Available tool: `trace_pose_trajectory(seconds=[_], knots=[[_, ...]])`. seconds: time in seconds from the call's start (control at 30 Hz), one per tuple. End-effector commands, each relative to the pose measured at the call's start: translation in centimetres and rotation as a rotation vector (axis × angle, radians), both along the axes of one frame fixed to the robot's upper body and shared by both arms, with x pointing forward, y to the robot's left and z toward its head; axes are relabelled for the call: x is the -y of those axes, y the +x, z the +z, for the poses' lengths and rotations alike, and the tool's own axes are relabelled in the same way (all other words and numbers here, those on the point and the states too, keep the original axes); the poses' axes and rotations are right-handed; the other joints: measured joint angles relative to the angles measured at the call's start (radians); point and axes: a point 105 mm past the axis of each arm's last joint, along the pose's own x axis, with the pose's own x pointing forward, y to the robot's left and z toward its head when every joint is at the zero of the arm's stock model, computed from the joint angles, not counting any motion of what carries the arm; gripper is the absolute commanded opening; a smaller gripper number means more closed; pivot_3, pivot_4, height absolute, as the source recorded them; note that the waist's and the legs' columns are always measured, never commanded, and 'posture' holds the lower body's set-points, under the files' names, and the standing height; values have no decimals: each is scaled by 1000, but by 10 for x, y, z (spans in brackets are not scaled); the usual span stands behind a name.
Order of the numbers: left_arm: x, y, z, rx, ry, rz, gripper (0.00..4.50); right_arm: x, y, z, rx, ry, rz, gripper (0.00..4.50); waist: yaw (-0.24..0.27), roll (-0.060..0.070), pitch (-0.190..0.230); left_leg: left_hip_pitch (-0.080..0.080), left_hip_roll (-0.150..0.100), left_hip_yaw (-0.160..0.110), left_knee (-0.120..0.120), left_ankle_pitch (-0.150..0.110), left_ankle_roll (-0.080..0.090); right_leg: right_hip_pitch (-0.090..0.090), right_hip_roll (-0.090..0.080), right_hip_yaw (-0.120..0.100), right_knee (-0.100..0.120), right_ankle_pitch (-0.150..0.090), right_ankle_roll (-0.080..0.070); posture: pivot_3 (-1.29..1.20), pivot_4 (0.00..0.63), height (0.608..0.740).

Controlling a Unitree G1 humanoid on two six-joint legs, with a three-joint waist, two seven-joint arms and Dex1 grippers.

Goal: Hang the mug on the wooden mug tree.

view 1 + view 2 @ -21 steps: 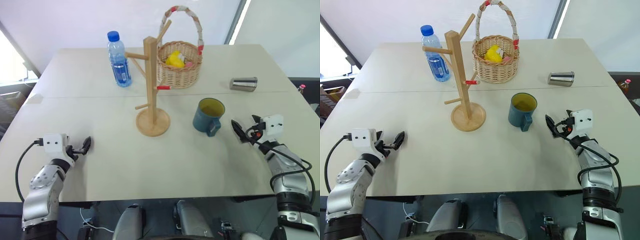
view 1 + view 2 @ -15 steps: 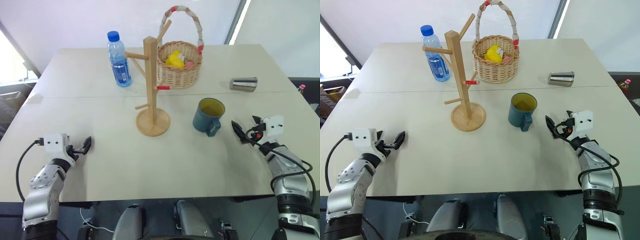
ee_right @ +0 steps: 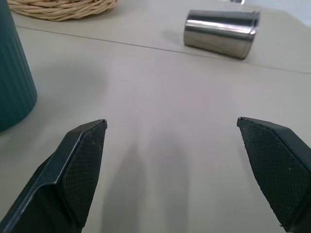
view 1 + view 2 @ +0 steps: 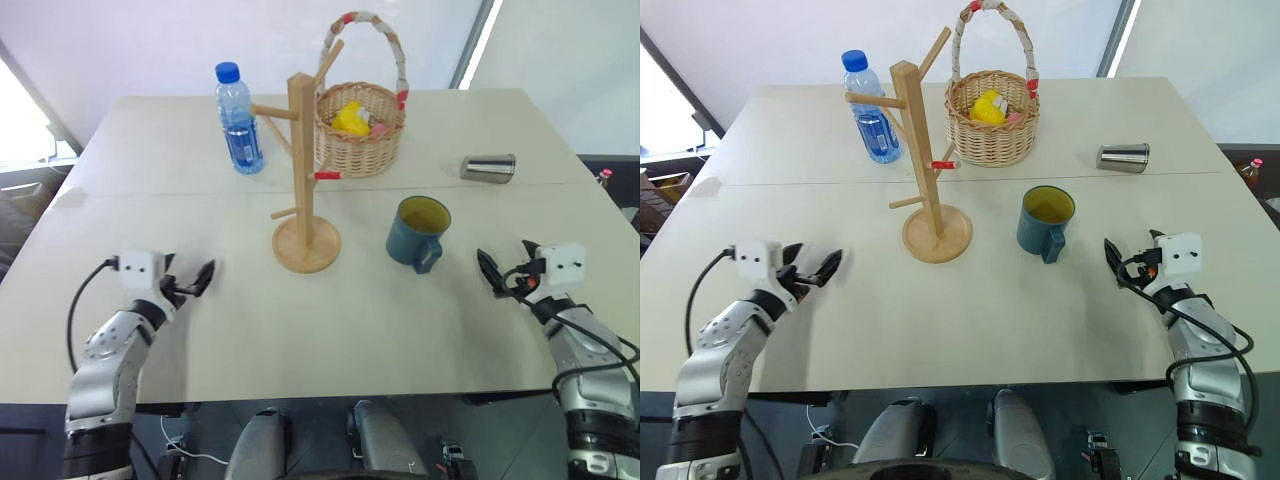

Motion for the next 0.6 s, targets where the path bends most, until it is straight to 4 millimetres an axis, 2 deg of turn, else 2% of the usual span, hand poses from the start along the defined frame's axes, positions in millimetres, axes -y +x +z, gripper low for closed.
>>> trace_pose_trajectory(seconds=[0.03,0.17,0.23,0.3,0.43,0.6], knots=[[42,-5,13,44,10,-251,4500,1,-17,23,75,-16,-26,4450,0,0,0,0,0,0,0,0,0,0,0,0,0,0,0,0,150,740],[79,-16,16,52,-12,-487,4500,-14,-40,22,50,-39,15,4450,-1,0,0,0,0,0,0,0,0,1,0,0,0,0,0,0,150,740],[99,-22,17,51,-16,-617,4500,-42,-50,16,23,-63,94,4450,-1,0,0,0,0,0,0,0,0,1,0,0,0,0,0,0,150,740],[113,-26,18,55,-14,-703,4500,-59,-54,13,19,-66,122,4450,-4,1,0,1,1,0,0,0,0,1,1,0,0,0,0,0,150,740],[137,-38,17,59,9,-845,4500,-82,-48,13,47,-50,96,4450,-4,1,0,1,1,0,1,0,0,1,1,1,0,0,0,0,150,740],[153,-43,24,86,6,-902,4500,-105,-33,6,64,-36,54,4450,-1,1,0,0,1,0,1,0,0,0,1,0,0,0,0,0,150,740]])
